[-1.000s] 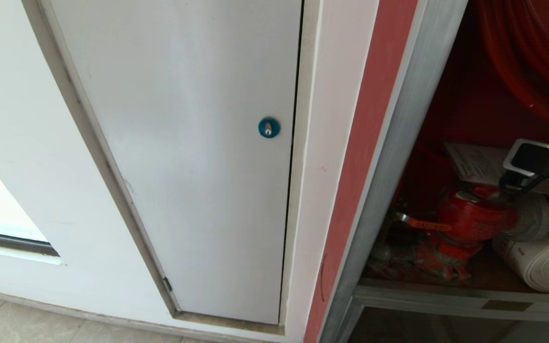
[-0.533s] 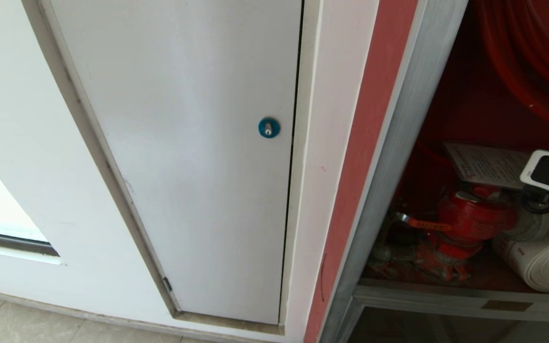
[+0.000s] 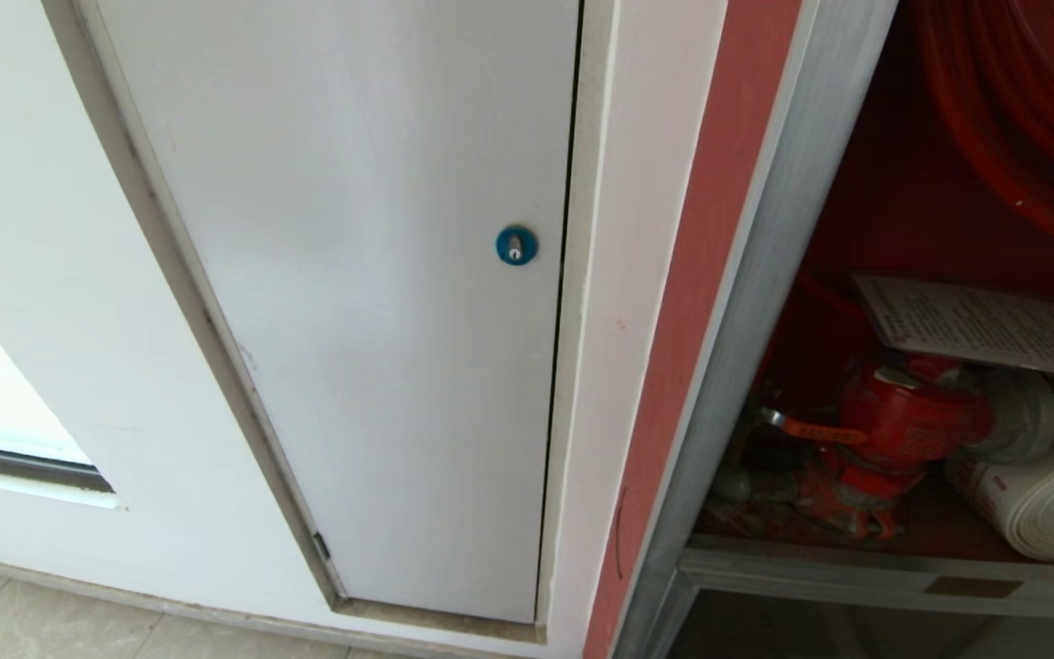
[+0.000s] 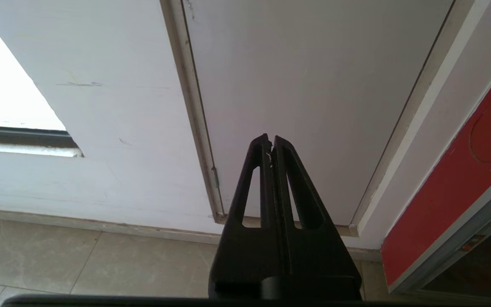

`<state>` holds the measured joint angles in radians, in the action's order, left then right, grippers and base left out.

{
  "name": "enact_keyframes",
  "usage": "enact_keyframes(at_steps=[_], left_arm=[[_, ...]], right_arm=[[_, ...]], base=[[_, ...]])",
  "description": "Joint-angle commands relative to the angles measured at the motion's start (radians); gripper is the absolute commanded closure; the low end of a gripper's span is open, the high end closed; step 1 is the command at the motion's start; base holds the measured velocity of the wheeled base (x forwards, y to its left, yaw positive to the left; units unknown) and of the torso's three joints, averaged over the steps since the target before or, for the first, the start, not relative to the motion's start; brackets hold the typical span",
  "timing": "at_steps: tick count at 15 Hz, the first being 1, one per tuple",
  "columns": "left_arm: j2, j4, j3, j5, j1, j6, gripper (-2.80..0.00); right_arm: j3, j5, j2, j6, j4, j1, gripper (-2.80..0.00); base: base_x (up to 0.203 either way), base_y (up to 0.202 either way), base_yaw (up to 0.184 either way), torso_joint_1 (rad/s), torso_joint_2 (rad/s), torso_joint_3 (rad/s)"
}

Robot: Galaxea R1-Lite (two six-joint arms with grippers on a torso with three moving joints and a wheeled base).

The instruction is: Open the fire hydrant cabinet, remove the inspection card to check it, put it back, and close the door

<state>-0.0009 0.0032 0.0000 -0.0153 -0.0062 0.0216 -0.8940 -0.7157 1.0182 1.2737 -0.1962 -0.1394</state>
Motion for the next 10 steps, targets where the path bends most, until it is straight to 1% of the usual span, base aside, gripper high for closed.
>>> enact_keyframes(at_steps=[1, 4, 5, 6, 8, 9, 10], left_arm=[[0.001, 0.0, 0.0, 0.0, 0.0, 0.001, 0.0], [0.001, 0.0, 0.0, 0.0, 0.0, 0.0, 0.0], [0.001, 0.0, 0.0, 0.0, 0.0, 0.0, 0.0], [0.001, 0.0, 0.0, 0.0, 0.0, 0.0, 0.0], [0.001, 0.0, 0.0, 0.0, 0.0, 0.0, 0.0], [0.001, 0.0, 0.0, 0.0, 0.0, 0.0, 0.0], [0.001, 0.0, 0.0, 0.0, 0.0, 0.0, 0.0]], right_arm=[[0.028, 0.006, -0.109, 0.033, -0.002, -0.002, -2.8], [0.053, 0.019, -0.185, 0.048, -0.005, -0.002, -2.8], [0.06, 0.035, -0.207, 0.048, -0.005, -0.002, -2.8], [0.067, 0.05, -0.225, 0.048, -0.004, -0.002, 0.0], [0.069, 0.065, -0.238, 0.038, 0.008, -0.002, 0.0], [0.069, 0.071, -0.239, 0.016, 0.014, -0.002, 0.0], [0.07, 0.076, -0.236, -0.034, 0.02, -0.002, 0.0]], base=[[0.0, 0.0, 0.0, 0.0, 0.0, 0.0], [0.0, 0.0, 0.0, 0.0, 0.0, 0.0], [0.0, 0.0, 0.0, 0.0, 0.0, 0.0], [0.0, 0.0, 0.0, 0.0, 0.0, 0.0], [0.0, 0.0, 0.0, 0.0, 0.0, 0.0], [0.0, 0.0, 0.0, 0.0, 0.0, 0.0], [0.0, 0.0, 0.0, 0.0, 0.0, 0.0]])
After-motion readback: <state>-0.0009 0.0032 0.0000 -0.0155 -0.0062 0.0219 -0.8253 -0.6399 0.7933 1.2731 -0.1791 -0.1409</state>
